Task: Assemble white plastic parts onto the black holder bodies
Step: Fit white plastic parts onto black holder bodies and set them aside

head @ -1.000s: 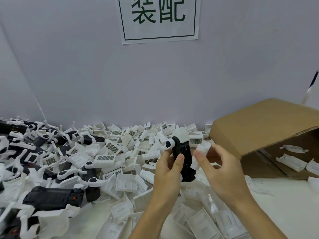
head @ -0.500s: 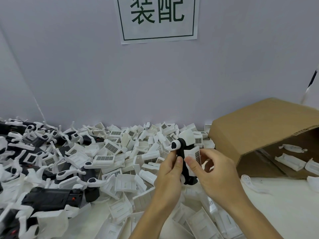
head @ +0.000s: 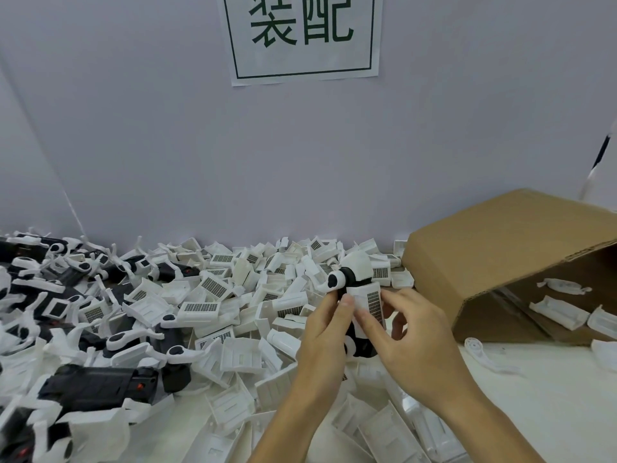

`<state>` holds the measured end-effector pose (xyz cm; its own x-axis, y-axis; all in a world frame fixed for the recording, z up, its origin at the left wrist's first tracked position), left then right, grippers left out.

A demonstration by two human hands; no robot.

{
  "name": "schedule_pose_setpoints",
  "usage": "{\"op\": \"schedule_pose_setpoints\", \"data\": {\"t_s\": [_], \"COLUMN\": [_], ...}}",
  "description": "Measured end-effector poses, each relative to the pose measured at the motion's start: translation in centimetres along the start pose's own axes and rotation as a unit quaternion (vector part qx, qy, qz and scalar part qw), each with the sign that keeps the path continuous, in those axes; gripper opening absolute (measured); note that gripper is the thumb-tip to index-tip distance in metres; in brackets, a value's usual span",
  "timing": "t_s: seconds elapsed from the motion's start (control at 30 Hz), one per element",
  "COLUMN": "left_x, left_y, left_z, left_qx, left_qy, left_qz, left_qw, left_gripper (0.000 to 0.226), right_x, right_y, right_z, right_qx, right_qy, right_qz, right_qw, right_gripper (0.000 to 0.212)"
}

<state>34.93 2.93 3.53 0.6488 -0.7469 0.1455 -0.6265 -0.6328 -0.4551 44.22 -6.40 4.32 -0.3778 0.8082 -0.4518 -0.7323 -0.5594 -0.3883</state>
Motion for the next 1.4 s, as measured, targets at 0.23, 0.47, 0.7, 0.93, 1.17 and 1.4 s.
{"op": "schedule_pose_setpoints", "data": {"t_s": [0.23, 0.47, 0.7, 0.93, 1.17, 1.4], "left_x": [-0.3, 0.0, -0.4, -0.2, 0.1, 0.2], "left_y": [-0.1, -0.4, -0.5, -0.4, -0.2, -0.2], "left_z": [-0.2, -0.4, 0.1, -0.2, -0.1, -0.2], "left_qx": [0.050, 0.046, 0.022, 0.001, 0.005, -0.024], "left_qy": [0.002, 0.009, 0.024, 0.048, 0.028, 0.017], "left_qz": [0.015, 0.014, -0.020, -0.046, -0.018, -0.018], "left_qw": [0.999, 0.999, 0.999, 0.998, 0.999, 0.999], "left_gripper": [0.020, 0.024, 0.020, 0.037, 0.049, 0.056], "right_x": [0.2, 0.3, 0.8, 0.9, 1.1, 1.6], "right_y": [-0.1, 0.2, 0.6, 0.4, 0.6, 0.5], "right_z": [0.0, 0.3, 0.9, 1.3, 2.2, 2.2], "right_qx": [0.001, 0.010, 0.028, 0.161, 0.230, 0.264], "right_qy": [0.069, 0.086, 0.031, -0.138, -0.225, -0.379], "right_qz": [0.031, 0.016, 0.067, 0.088, 0.186, 0.168], "right_qw": [0.997, 0.996, 0.997, 0.973, 0.928, 0.871], "right_gripper": [0.035, 0.054, 0.031, 0.024, 0.056, 0.045]}}
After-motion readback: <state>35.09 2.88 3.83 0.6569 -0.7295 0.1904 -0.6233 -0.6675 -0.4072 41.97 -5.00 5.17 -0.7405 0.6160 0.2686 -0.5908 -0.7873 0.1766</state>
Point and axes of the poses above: each hand's wrist, its own y-axis away from the middle knuckle, its own x-axis out of the palm, z = x × y, the point moved 1 cm from there along -y, towards the middle knuckle, and after that the axes turned 14 degrees about x, right-handed, at the moved point
